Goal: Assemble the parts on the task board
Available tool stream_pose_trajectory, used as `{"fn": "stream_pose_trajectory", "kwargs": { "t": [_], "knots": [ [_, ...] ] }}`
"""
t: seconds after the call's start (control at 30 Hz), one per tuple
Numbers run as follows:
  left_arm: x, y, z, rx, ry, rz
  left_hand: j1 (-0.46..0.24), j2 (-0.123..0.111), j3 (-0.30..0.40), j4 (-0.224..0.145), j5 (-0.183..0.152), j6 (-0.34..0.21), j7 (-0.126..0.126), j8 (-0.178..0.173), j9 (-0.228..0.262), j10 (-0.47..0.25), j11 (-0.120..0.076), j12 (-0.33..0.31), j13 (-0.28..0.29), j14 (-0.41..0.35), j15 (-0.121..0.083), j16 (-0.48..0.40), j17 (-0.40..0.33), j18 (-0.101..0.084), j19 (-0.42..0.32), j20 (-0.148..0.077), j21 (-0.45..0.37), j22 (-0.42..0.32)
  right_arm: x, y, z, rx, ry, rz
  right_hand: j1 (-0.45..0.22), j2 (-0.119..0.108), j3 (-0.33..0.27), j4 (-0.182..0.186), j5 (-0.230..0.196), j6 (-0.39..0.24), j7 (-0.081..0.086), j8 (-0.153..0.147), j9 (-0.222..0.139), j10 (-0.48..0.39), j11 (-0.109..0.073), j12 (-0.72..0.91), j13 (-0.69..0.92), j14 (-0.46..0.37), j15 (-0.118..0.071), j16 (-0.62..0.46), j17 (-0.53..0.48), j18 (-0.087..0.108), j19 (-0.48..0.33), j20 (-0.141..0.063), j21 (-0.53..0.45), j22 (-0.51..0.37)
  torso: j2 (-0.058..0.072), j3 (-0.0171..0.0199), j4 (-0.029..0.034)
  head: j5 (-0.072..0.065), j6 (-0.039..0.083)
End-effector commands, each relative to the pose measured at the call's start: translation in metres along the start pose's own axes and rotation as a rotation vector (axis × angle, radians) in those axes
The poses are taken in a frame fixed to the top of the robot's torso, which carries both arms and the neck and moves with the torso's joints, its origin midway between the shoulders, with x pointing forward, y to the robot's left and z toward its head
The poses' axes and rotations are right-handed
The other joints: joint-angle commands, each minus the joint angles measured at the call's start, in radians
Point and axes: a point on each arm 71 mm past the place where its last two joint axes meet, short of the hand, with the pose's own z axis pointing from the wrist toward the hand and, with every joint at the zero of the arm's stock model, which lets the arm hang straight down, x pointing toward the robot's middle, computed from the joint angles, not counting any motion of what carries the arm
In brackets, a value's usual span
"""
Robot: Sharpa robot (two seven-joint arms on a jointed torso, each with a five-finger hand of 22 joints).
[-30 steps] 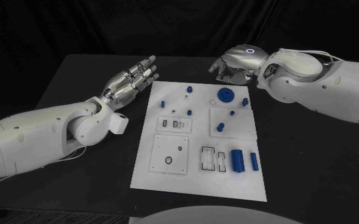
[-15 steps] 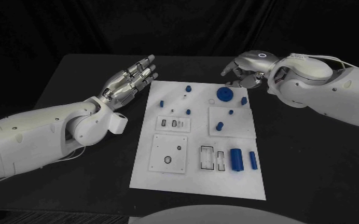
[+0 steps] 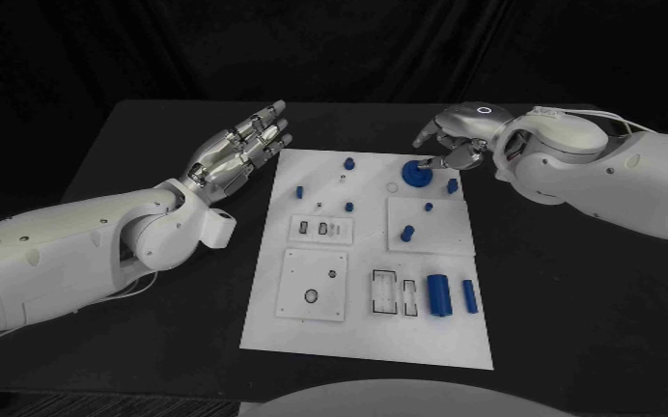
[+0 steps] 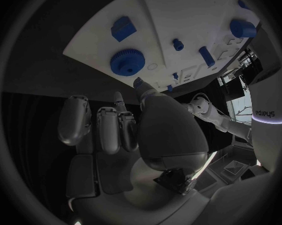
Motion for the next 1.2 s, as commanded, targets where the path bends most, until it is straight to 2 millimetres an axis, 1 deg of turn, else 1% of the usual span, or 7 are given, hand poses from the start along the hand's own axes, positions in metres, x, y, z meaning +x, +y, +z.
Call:
{"fn": "stream_pose_trajectory", "kwargs": {
  "t": [0.03, 0.17, 0.37, 0.57, 0.7, 0.83, 1.2],
  "knots": [
    [0.001, -0.009, 0.0, 0.117, 0.009, -0.008, -0.001, 0.007, 0.008, -0.001, 0.0, 0.003, 0.003, 0.006, 0.002, 0.001, 0.004, -0.007, -0.002, -0.002, 0.008, -0.004, -0.001, 0.007, -0.003, 0.007, -0.003, -0.002, 0.004, -0.001, 0.0, 0.021, 0.014, 0.001, -0.016, 0.001, -0.009, 0.004, -0.004, 0.002, -0.005, -0.001, 0.001, 0.072, -0.001, 0.005, 0.222, 0.065, -0.004, 0.008, 0.07, -0.012, 0.008, 0.0, 0.01, 0.008, -0.001, -0.0009, 0.0021, 0.0, 0.0],
    [0.001, -0.009, 0.0, 0.116, 0.009, -0.007, -0.001, 0.007, 0.01, -0.001, 0.0, 0.002, 0.003, 0.006, 0.002, 0.001, 0.005, -0.007, -0.002, -0.002, 0.008, -0.004, -0.001, 0.006, -0.003, 0.007, -0.003, -0.002, 0.006, 0.0, 0.0, 0.017, 0.016, 0.002, -0.021, 0.001, -0.017, 0.006, -0.025, 0.001, -0.003, -0.001, 0.002, 0.077, 0.0, 0.008, 0.228, 0.067, -0.003, 0.014, 0.081, -0.013, 0.009, 0.0, 0.018, 0.018, -0.001, -0.0014, 0.0035, 0.0, -0.001],
    [0.0, -0.008, 0.001, 0.116, 0.009, -0.007, -0.001, 0.007, 0.01, -0.001, 0.0, 0.002, 0.003, 0.006, 0.002, 0.001, 0.005, -0.007, -0.002, -0.002, 0.008, -0.004, -0.001, 0.006, -0.003, 0.007, -0.003, -0.002, 0.009, 0.001, 0.0, 0.013, 0.022, 0.004, -0.017, -0.004, -0.025, 0.003, -0.048, 0.011, -0.002, 0.005, 0.008, 0.08, 0.001, 0.009, 0.232, 0.067, -0.002, 0.014, 0.085, -0.014, 0.009, 0.002, 0.022, 0.025, 0.0, -0.0017, 0.0028, 0.0, -0.002],
    [0.0, -0.008, 0.001, 0.116, 0.01, -0.008, -0.001, 0.007, 0.01, -0.001, 0.0, 0.002, 0.003, 0.006, 0.002, 0.001, 0.005, -0.007, -0.002, -0.002, 0.008, -0.004, -0.001, 0.006, -0.003, 0.007, -0.003, -0.002, 0.012, 0.001, 0.0, 0.013, 0.034, 0.0, -0.011, -0.007, -0.029, -0.002, -0.051, 0.025, -0.001, 0.012, 0.016, 0.102, 0.002, 0.024, 0.256, 0.064, -0.001, 0.008, 0.077, -0.013, 0.005, 0.002, 0.018, 0.024, 0.0, -0.0016, 0.0018, -0.001, -0.002],
    [0.0, -0.008, 0.001, 0.115, 0.011, -0.008, -0.001, 0.007, 0.013, -0.002, 0.0, 0.002, 0.003, 0.006, 0.002, 0.001, 0.005, -0.007, -0.002, -0.002, 0.009, -0.004, -0.001, 0.006, -0.003, 0.008, -0.003, -0.002, 0.015, 0.001, 0.0, 0.016, 0.045, 0.0, -0.009, -0.009, -0.03, -0.003, -0.053, 0.026, -0.001, 0.013, 0.018, 0.102, 0.002, 0.024, 0.255, 0.064, -0.001, 0.007, 0.076, -0.013, 0.004, 0.003, 0.018, 0.025, 0.0, -0.0021, 0.0015, 0.0, -0.002],
    [0.0, -0.008, 0.001, 0.113, 0.011, -0.009, -0.001, 0.007, 0.013, -0.002, 0.0, 0.002, 0.003, 0.006, 0.002, 0.001, 0.005, -0.007, -0.002, -0.002, 0.009, -0.004, -0.001, 0.006, -0.003, 0.008, -0.003, -0.002, 0.018, 0.0, 0.0, 0.019, 0.052, -0.006, -0.009, -0.012, -0.033, -0.004, -0.057, 0.027, 0.0, 0.014, 0.02, 0.102, 0.003, 0.024, 0.255, 0.063, -0.001, 0.005, 0.073, -0.012, 0.002, 0.003, 0.016, 0.023, 0.0, -0.0016, 0.0006, 0.0, -0.003],
    [0.0, -0.008, 0.001, 0.109, 0.013, -0.01, -0.001, 0.007, 0.013, -0.002, 0.0, 0.002, 0.003, 0.006, 0.002, 0.001, 0.005, -0.007, -0.002, -0.002, 0.009, -0.004, -0.001, 0.006, -0.003, 0.008, -0.003, -0.002, 0.025, -0.001, -0.002, 0.023, 0.068, -0.024, -0.008, -0.015, -0.036, -0.004, -0.061, 0.031, 0.0, 0.016, 0.026, 0.099, 0.003, 0.022, 0.252, 0.06, 0.0, -0.001, 0.065, -0.011, -0.001, 0.004, 0.012, 0.022, 0.0, -0.0015, 0.0018, 0.0, -0.006]
  ]
}}
